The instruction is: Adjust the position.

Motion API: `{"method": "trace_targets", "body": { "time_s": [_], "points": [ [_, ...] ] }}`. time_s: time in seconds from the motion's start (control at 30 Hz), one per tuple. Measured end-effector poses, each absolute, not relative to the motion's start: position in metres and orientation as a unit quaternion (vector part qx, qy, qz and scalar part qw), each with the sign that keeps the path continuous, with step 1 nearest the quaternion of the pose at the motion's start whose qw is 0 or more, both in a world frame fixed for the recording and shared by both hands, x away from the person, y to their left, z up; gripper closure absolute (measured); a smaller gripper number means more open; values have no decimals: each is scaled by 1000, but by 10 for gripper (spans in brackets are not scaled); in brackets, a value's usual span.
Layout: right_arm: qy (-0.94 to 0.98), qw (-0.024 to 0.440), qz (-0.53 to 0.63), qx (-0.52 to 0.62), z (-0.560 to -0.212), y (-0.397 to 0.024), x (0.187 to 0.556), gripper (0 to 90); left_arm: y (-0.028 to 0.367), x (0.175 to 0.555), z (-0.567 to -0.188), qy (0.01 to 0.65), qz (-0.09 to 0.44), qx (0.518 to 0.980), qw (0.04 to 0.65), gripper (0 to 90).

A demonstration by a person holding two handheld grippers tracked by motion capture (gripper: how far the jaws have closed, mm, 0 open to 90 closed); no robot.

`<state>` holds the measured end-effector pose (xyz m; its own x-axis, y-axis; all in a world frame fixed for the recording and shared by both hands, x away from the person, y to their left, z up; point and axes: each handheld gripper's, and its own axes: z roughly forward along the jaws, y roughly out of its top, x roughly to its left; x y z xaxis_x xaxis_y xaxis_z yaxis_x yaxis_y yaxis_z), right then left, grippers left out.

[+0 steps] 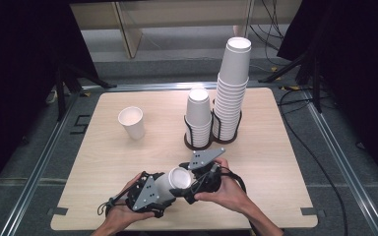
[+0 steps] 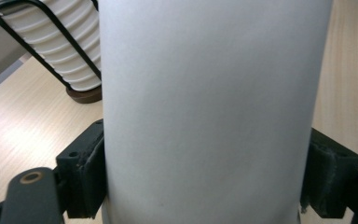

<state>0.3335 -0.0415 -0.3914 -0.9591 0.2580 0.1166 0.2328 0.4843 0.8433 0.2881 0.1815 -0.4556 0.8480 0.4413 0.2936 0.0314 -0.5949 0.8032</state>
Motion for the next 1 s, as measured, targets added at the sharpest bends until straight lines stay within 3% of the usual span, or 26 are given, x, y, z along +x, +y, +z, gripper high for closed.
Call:
{"method": "trace_targets", "body": {
  "time_s": [0.4,0.6,1.0],
  "points": [
    [869,-10,476,138,-397,-38,334,226,180,287,-457,129,225,865,430,160],
    [856,-22,492,159,-393,-46,339,244,184,293,-461,145,211,832,493,72],
    [807,-54,557,187,-380,-61,345,252,192,292,-454,164,218,776,569,8]
  ]
}}
